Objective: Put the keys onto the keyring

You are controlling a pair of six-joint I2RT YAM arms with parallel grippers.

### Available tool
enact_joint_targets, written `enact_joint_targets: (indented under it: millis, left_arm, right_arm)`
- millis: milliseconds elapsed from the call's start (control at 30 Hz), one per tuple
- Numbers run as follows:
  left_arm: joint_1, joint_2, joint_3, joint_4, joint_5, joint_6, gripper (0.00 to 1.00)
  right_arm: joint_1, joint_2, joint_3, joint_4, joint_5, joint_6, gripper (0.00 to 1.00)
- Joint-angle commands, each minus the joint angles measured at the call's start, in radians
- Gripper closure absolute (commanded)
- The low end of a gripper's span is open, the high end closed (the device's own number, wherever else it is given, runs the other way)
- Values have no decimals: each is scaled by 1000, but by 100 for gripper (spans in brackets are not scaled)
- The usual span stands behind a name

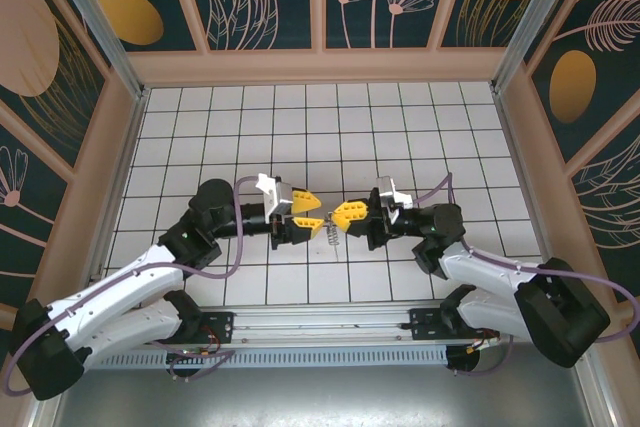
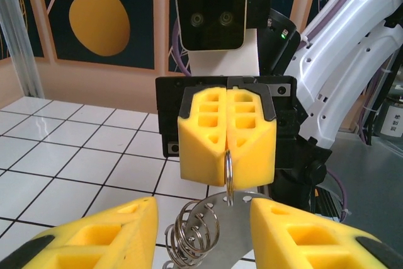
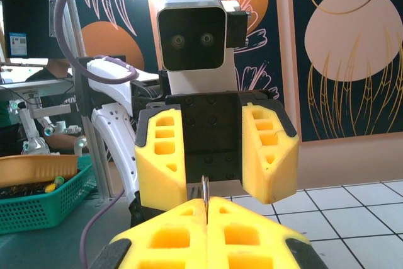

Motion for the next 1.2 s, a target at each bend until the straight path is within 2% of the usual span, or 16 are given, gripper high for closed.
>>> enact_joint_targets:
  millis: [0, 100, 400, 467, 567, 800, 867, 900, 1000, 1167]
  left_arm:
    - [-3, 8, 40, 52, 39, 2, 58]
    - [-3, 18, 40, 54, 40, 5, 59]
    - [-5, 48, 47, 77, 53, 4, 73]
    - [-5, 48, 48, 76, 52, 4, 81]
    - [-5, 52, 51, 57, 52, 11, 100]
    - [-5, 49, 72, -14, 23, 50, 100]
    - [-5, 43, 89, -71, -25, 87, 100]
    - [-5, 39, 99, -103, -53, 105, 100]
    - [-6, 23, 129, -201, -153, 176, 100]
    - [-5, 47, 200, -401, -281, 291, 100]
  right_arm:
    - [-5, 7, -9, 97, 24, 10, 100]
    - [-6, 13, -11, 109, 24, 10, 100]
    - [-7, 42, -15, 129, 24, 18, 100]
    - [-7, 43, -18, 129, 23, 17, 100]
    - [-7, 41, -24, 138, 25, 18, 100]
    - [-7, 34, -28, 109, 31, 9, 100]
    - [-10, 12, -19, 28, 46, -19, 100]
    - [-10, -5, -13, -35, 56, -42, 96]
    - [-9, -96, 15, -308, 133, -147, 79]
    - [43, -258, 87, -791, 308, -348, 70]
